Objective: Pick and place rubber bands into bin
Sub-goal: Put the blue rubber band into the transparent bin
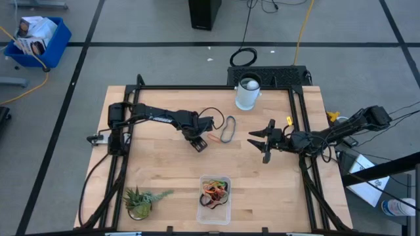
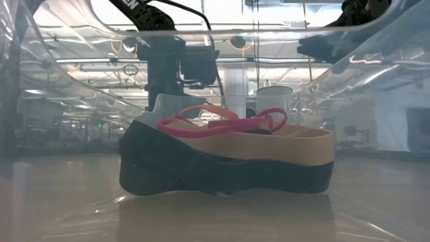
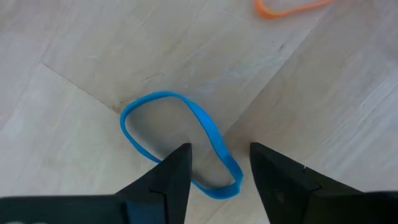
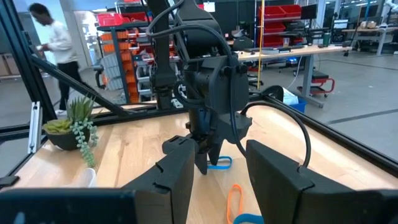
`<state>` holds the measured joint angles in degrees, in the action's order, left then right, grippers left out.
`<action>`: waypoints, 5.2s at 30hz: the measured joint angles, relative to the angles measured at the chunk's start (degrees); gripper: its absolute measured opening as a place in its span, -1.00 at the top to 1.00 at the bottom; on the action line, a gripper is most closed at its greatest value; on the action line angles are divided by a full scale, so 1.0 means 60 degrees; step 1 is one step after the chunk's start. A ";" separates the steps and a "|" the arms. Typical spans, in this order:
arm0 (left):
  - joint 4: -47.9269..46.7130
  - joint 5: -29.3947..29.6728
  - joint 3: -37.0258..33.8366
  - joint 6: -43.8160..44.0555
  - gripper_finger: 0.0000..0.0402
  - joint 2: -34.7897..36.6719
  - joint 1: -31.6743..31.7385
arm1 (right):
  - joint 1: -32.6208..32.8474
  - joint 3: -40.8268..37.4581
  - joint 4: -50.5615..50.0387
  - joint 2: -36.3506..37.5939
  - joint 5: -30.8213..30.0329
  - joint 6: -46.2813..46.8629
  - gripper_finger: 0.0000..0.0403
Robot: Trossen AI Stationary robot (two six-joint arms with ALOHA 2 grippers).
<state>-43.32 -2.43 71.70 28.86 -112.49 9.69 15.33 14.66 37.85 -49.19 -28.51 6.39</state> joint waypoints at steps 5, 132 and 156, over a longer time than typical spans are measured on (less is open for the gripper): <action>-0.0027 0.0068 -0.0017 -0.0004 0.43 -0.0011 0.0007 | 0.0000 0.0000 -0.0083 0.0000 0.0000 -0.0003 0.31; 0.5022 -0.0876 -0.0033 0.0715 0.73 0.0863 -0.5118 | 0.0004 -0.1545 0.0725 0.0004 0.0017 0.1250 0.31; 0.4957 -0.2259 -0.0033 0.0565 -0.18 0.1359 -0.4759 | 0.0004 -0.1545 0.0753 0.0004 0.0033 0.1319 0.31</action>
<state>-13.58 -15.98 71.50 32.25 -104.33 -18.86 15.35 5.39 42.36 -49.17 -28.32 14.31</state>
